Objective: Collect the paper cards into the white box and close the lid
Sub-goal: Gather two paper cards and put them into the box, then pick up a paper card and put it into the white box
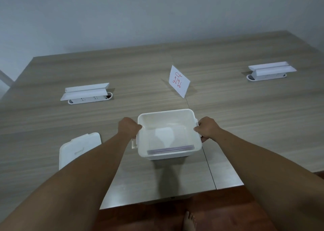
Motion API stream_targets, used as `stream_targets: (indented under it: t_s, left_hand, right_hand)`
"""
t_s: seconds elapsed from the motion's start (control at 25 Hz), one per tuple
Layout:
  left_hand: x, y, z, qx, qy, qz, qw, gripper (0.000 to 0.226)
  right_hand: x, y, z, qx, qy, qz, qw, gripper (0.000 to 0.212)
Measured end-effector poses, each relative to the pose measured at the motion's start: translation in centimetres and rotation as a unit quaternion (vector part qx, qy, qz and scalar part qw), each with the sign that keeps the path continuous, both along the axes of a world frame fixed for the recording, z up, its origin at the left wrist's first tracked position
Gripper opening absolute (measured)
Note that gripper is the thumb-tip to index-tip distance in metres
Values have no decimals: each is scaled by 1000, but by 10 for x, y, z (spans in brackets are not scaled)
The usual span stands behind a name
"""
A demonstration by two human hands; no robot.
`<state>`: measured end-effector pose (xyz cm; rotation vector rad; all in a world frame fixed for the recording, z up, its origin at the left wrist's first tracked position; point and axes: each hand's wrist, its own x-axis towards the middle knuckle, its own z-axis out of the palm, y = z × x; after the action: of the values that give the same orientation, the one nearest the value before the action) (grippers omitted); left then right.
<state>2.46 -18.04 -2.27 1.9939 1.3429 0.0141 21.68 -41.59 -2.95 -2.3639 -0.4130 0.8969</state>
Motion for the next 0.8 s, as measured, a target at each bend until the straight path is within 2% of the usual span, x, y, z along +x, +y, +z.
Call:
stream_targets:
  t_s: [0.16,0.32,0.48,0.6,0.72,0.8]
  left_hand:
    - [31,17,8,41,12,-5,999,20]
    - [54,30,9,63,25,-14,998,10]
    - [67,36,7,57,17,25,998,32]
    - [75,40,5,56,6,37,998,11]
    - [78,45,1,62,21,32,997,23]
    - [84,53,3,62,24,40,997,30]
  right_hand:
    - [25,26,-4,14,-3,-4,1000,22]
    - [55,50,-9,16,-23,12,1000,25]
    - [75,63,-12,21,-45,27,998,28]
    - [87,66,-15,29,-38,30,998,27]
    - [95,69,-13,29,-48,14,998,29]
    - [105,74,-11,0,-90,10,996,30]
